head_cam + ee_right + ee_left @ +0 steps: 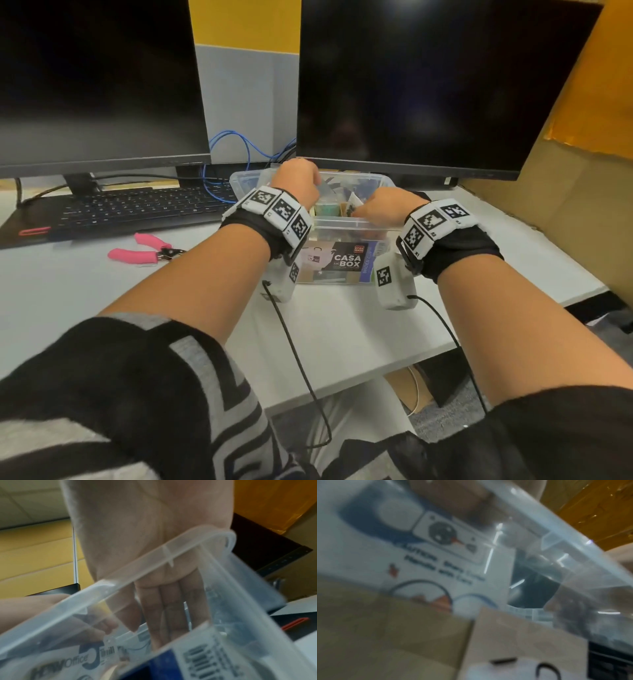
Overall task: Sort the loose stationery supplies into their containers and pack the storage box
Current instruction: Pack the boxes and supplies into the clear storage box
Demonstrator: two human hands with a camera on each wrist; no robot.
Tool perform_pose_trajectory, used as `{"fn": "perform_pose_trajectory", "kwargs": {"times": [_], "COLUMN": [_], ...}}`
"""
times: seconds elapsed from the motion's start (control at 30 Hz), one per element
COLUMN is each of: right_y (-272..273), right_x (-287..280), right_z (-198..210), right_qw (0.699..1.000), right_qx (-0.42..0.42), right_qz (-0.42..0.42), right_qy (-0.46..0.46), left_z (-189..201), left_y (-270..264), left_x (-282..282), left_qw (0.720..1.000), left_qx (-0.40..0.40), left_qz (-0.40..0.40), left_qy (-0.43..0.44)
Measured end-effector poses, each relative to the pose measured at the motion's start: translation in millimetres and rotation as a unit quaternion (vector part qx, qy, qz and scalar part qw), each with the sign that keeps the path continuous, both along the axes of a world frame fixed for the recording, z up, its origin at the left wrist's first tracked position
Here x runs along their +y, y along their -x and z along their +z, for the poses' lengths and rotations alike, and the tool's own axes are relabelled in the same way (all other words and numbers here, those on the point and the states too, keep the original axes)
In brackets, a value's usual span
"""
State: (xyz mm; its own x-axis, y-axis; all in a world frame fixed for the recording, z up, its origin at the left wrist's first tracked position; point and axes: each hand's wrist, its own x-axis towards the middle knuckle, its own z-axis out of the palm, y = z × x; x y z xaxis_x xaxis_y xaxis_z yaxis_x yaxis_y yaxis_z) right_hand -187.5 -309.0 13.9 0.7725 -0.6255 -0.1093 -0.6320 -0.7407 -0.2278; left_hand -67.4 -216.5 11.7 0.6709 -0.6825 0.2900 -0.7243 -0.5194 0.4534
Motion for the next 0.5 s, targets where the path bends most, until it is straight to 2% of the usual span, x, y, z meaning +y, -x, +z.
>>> {"fn": "perform_pose_trajectory", "kwargs": {"times": [0.2, 0.4, 0.5], "right_y": [3.8, 6.8, 4.4], "right_x": [17.0, 20.3, 21.2], "right_z": [4.9, 6.4, 3.5], "right_qw": [0.999, 0.999, 0.999], "right_qx": [0.027, 0.011, 0.017], "right_qz": [-0.004, 0.015, 0.032], "right_qy": [-0.018, -0.026, -0.031], "left_z": [-4.2, -3.6, -6.9], "left_y": [4.0, -0.8, -18.1], "left_x": [8.3, 25.3, 48.1], "left_qw": [0.998, 0.991, 0.979], "left_qx": [-0.056, -0.012, -0.043], "left_qz": [0.029, 0.079, 0.133], "left_qy": [0.009, 0.111, 0.149]}}
